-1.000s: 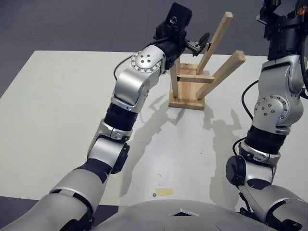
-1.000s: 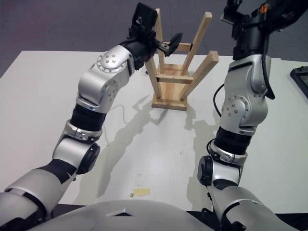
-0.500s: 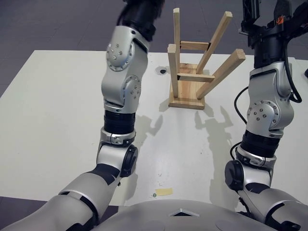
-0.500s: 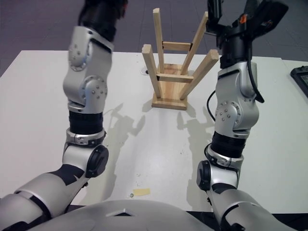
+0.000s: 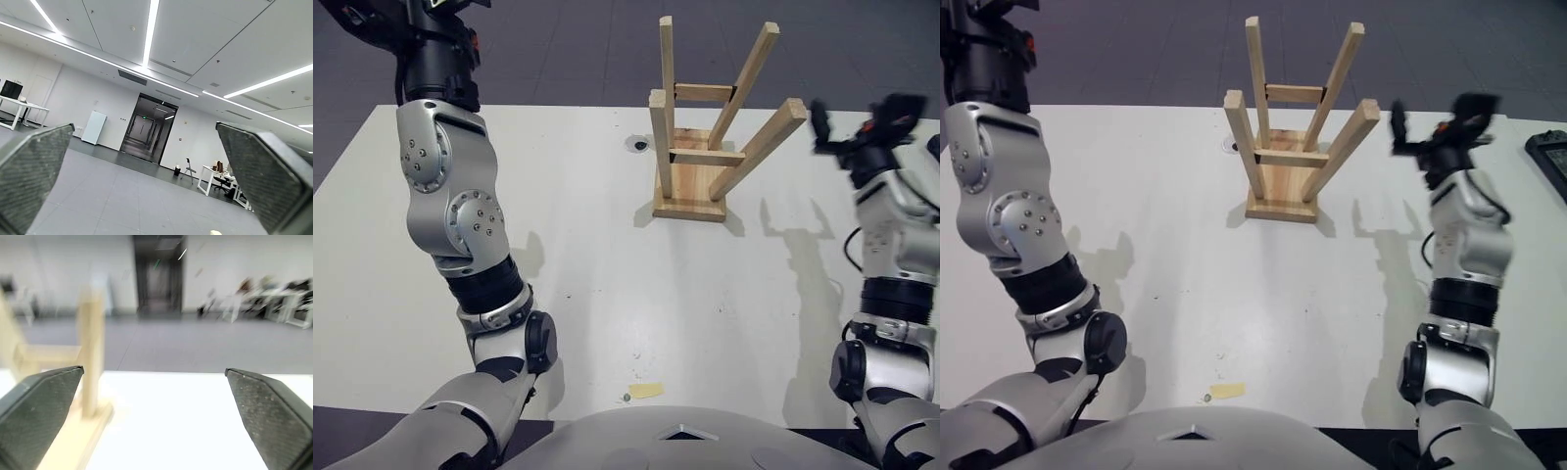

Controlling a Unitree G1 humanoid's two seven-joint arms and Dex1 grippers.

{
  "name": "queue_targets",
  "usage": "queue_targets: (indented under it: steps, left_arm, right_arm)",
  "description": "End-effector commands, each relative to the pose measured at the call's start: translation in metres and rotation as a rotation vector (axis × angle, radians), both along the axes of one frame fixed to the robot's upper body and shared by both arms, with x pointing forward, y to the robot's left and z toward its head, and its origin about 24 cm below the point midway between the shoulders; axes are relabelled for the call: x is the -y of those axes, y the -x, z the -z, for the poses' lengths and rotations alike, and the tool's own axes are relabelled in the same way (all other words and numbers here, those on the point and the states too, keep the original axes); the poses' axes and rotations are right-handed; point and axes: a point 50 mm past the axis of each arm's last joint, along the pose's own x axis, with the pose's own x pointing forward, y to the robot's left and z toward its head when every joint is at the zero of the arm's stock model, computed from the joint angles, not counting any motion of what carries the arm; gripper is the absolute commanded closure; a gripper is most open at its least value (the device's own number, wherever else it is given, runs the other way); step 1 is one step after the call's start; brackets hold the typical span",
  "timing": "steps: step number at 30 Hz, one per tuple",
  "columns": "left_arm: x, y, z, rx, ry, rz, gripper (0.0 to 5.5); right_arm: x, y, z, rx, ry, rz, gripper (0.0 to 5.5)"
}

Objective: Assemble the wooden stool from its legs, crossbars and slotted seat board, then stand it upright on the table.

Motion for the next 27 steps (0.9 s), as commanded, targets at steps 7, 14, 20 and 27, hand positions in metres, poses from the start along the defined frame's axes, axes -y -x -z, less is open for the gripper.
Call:
queue_targets:
  steps: [7, 14, 20, 27]
  left_arm:
    - [-0.009, 0.005, -0.004, -0.024, -0.133, 0.071, 0.10]
    - [-0.035, 0.008, -0.003, -0.068, -0.124, 0.041, 0.10]
    - [-0.045, 0.001, 0.029, -0.223, -0.085, -0.077, 0.10]
    - [-0.032, -0.004, 0.036, -0.217, -0.097, -0.050, 0.10]
  right_arm:
    - [-0.068, 0.012, 0.046, 0.000, 0.171, -0.621, 0.11]
    - [-0.121, 0.045, 0.003, 0.183, 0.025, -0.815, 0.11]
    - [-0.027, 0.021, -0.042, 0.348, -0.191, -0.342, 0.11]
    - [-0.030, 0.026, -0.039, 0.374, -0.348, -0.407, 0.11]
